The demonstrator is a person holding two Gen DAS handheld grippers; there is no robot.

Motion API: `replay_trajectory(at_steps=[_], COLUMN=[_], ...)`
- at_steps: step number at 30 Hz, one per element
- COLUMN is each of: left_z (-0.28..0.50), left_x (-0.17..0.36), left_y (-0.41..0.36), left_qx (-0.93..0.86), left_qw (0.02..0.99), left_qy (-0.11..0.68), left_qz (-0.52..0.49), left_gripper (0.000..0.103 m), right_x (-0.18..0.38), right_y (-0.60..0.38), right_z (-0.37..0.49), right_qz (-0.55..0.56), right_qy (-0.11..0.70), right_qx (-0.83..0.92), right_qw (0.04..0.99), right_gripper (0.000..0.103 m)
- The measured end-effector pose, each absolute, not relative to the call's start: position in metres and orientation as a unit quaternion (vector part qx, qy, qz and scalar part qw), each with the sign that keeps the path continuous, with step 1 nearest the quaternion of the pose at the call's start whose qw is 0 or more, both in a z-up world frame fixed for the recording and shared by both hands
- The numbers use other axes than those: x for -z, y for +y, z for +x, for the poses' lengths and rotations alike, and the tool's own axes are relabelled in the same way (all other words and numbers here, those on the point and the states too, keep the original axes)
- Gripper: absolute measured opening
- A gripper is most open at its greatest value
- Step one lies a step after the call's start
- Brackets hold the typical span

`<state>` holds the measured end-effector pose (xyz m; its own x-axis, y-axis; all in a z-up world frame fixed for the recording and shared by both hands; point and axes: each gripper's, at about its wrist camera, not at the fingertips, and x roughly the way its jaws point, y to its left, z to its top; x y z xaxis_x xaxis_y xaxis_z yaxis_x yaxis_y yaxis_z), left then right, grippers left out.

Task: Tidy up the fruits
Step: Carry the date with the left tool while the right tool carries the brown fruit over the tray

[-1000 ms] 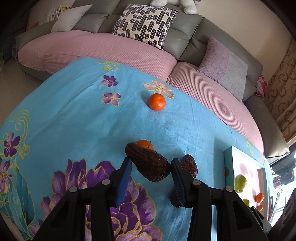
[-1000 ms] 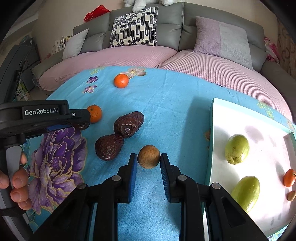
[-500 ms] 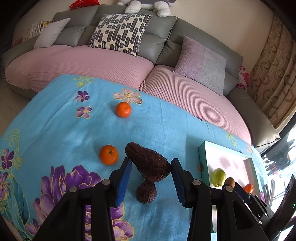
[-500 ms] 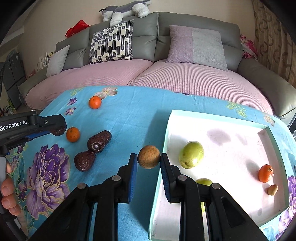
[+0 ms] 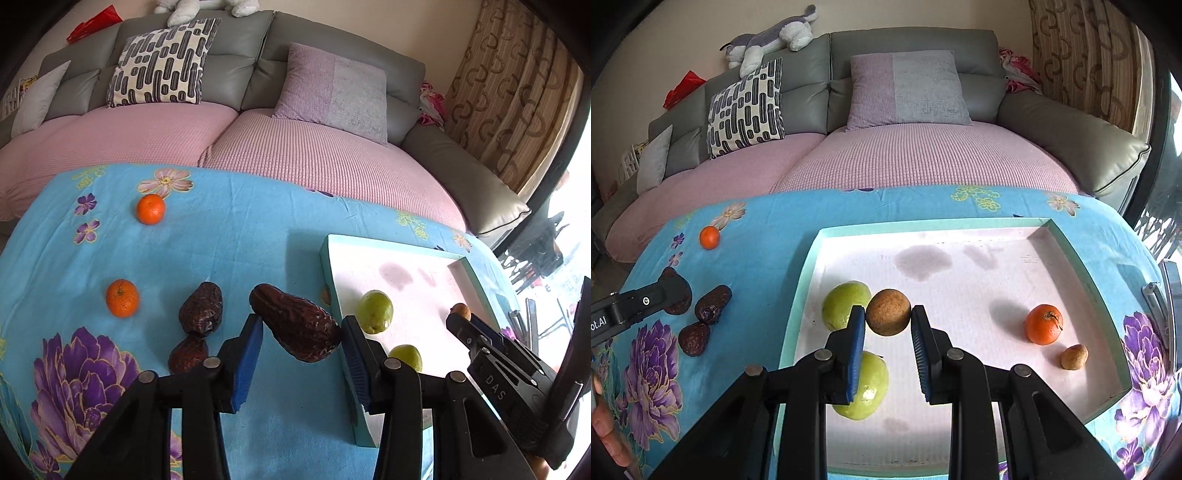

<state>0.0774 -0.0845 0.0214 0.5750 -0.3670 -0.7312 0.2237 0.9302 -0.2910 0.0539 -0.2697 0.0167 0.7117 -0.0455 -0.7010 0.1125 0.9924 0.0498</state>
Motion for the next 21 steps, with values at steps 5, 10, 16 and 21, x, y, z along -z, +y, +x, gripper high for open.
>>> replay_trajectory(at_steps=[5,10,16,21], left_z=[0.070,0.062,0.050,0.044], left_x=[-0.019,-0.017,-0.007,0.001], left_y=[-0.112,-0.136,-0.160,-0.169], left_qx=[0.198,0.223,0.253,0.262], left_qw=[0.876,0.868,0.854,0.845], left_qy=[0.437,0.441,0.455,0.466], left_qz=[-0.058,-0.035,-0.013,-0.002], left_gripper=[0.047,0.047,0.047,0.047], right_x=[-0.020,-0.022,-0.024,-0.024], right_y=[-0.291,-0.311,-0.332,-0.345], right_z=[0.049,0.043,0.034,0.027], right_qz=[0.058,0.071,0.082,0.081], right_qy=[0.373,0.370,0.368,0.371], right_qx=[0.068,0.093,0.117,0.131], right_qw=[0.923,0.922,0.919,0.916], right_gripper=[0.027,0.027,0.027,0.027])
